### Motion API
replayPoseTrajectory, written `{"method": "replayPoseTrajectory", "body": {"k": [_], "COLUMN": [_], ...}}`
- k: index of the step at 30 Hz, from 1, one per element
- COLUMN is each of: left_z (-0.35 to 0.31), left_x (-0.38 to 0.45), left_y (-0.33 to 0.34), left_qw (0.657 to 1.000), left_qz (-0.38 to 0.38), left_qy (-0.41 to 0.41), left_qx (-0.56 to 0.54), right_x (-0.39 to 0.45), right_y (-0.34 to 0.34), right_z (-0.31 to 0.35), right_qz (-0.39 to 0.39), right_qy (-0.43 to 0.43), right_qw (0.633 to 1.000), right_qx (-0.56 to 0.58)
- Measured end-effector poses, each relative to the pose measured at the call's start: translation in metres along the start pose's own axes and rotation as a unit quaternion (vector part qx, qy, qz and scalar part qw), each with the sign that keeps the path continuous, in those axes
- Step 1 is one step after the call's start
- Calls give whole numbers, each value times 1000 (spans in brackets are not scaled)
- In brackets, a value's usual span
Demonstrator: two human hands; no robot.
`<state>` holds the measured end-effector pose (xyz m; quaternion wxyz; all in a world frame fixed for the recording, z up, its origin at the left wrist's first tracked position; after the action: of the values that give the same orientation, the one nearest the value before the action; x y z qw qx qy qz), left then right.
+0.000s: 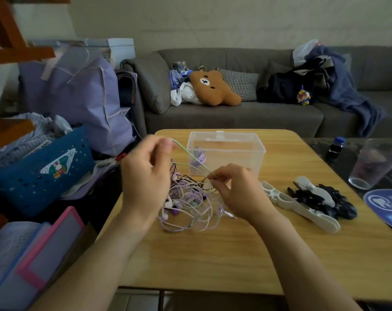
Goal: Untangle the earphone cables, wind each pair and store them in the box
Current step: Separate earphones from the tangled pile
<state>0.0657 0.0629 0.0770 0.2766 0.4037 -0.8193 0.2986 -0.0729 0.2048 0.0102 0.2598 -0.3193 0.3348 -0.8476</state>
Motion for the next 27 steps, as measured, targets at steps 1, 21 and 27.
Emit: {"method": "replayPoseTrajectory", "body": {"k": [1,21,27], "left_z": [3,9,3], "left_x": [1,-23,-13], "left_y": [-10,59,43], "left_qw": [999,955,975], "left_qz": [-33,245,156], "left_qy": [-6,81,108], "left_qx": [-18,144,113], "right_x": [1,-2,-5], "right_y": [0,2,0], "right_z": [-3,33,35], "right_qz": [2,-80,-49], "right_qy": [12,-110,-97], "right_qw": [1000,991,993], "right_qx": [2,2,55]}}
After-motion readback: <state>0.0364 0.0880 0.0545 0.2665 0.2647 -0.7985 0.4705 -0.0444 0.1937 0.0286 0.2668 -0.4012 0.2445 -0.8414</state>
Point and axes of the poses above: each hand's wrist, its own x-axis towards the middle knuckle, its own y-axis out of the palm, z = x × y, the point moved 9 cm from there along x, towards the middle knuckle, and after that the axes turned 5 degrees about z, right-handed, at the moved point
